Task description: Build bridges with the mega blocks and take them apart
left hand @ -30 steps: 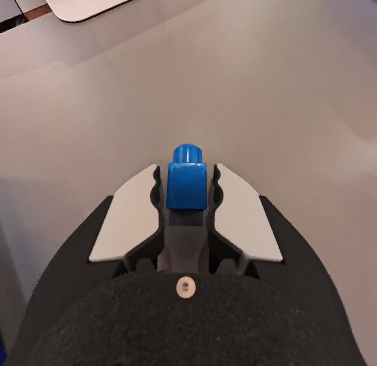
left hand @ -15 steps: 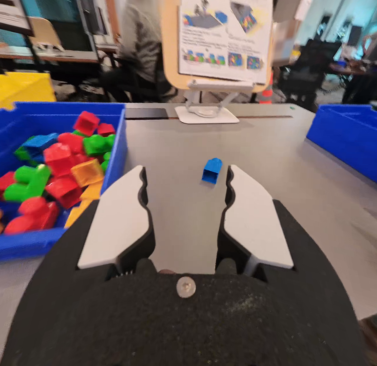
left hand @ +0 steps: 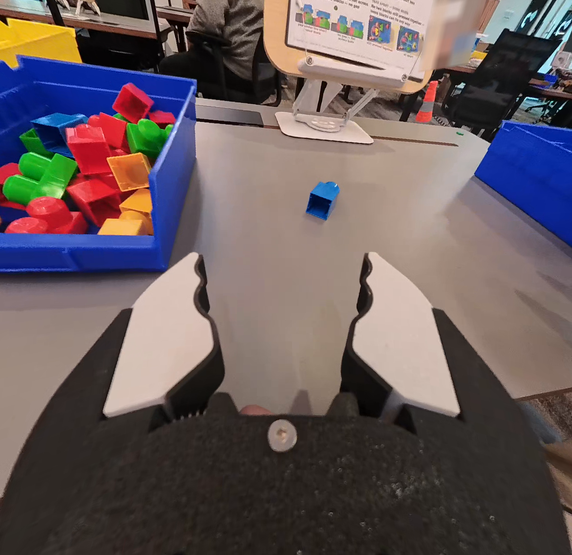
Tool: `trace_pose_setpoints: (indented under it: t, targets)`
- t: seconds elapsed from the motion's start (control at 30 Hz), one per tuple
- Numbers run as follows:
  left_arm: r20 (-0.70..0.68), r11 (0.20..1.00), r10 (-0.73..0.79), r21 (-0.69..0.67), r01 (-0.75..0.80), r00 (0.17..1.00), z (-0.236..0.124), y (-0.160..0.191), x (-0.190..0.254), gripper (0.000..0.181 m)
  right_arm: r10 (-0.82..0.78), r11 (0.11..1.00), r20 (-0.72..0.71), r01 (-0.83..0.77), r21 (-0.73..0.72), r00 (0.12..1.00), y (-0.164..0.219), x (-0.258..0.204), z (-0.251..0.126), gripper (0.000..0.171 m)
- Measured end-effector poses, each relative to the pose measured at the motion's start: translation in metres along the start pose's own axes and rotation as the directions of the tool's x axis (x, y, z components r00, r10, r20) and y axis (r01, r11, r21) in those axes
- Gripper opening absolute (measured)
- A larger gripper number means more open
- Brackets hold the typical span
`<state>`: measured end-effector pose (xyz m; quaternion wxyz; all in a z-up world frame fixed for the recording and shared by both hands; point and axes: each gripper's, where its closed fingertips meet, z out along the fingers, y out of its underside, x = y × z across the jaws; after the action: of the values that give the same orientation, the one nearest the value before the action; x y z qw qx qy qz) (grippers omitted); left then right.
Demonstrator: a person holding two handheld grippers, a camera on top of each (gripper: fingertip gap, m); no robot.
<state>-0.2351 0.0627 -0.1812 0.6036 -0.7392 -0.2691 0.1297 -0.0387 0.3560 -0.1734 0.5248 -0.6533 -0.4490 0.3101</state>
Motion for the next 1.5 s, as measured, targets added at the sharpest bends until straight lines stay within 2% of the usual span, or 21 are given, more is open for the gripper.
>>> trace_pose_setpoints:
  t: [0.13, 0.3, 0.4, 0.5, 0.63, 0.77, 0.97, 1.23, 1.3, 1.5]
  targets:
    - [0.045, 0.998, 0.053, -0.024, -0.052, 0.998, -0.001, -0.013, -0.018, 0.086, 0.002, 1.0, -0.004, -0.002, -0.009, 1.0, 0.003, -0.001, 0.001, 0.063]
    - [0.087, 0.989, 0.126, -0.083, -0.119, 0.988, 0.004, -0.058, -0.069, 0.083, 0.004, 1.0, 0.003, -0.004, -0.012, 1.0, 0.005, -0.002, 0.003, 0.063]
    - [0.111, 0.975, 0.172, -0.16, -0.153, 0.979, 0.021, -0.078, -0.111, 0.08, -0.003, 1.0, 0.007, 0.003, -0.012, 1.0, 0.005, -0.002, 0.005, 0.063]
    - [0.098, 0.951, 0.189, -0.268, -0.157, 0.977, 0.048, -0.082, -0.146, 0.078, -0.007, 1.0, 0.009, 0.007, -0.014, 1.0, 0.006, -0.002, 0.006, 0.063]
    - [0.05, 0.898, 0.222, -0.4, -0.184, 0.974, 0.093, -0.076, -0.176, 0.079, 0.002, 1.0, 0.009, -0.001, -0.018, 1.0, 0.008, 0.001, 0.005, 0.062]
    - [0.014, 0.814, 0.191, -0.561, -0.151, 0.981, 0.132, -0.051, -0.19, 0.077, 0.005, 1.0, 0.0, -0.005, -0.021, 1.0, 0.01, 0.005, 0.002, 0.062]
    - [0.04, 0.692, 0.05, -0.722, -0.006, 0.998, 0.164, -0.042, -0.196, 0.06, 0.009, 1.0, -0.013, -0.01, -0.019, 1.0, 0.01, 0.012, -0.004, 0.062]
    - [0.082, 0.579, -0.04, -0.81, 0.09, 0.996, 0.17, -0.038, -0.201, 0.044, 0.015, 1.0, -0.007, -0.015, -0.013, 1.0, 0.012, 0.015, -0.007, 0.062]
    - [0.098, 0.553, -0.027, -0.828, 0.096, 0.995, 0.169, -0.036, -0.205, 0.037, 0.015, 1.0, -0.004, -0.015, -0.017, 1.0, 0.013, 0.016, -0.006, 0.062]
    - [0.075, 0.445, 0.055, -0.895, 0.043, 0.996, 0.164, -0.034, -0.212, 0.036, 0.018, 1.0, 0.008, -0.017, -0.024, 1.0, 0.016, 0.014, -0.008, 0.061]
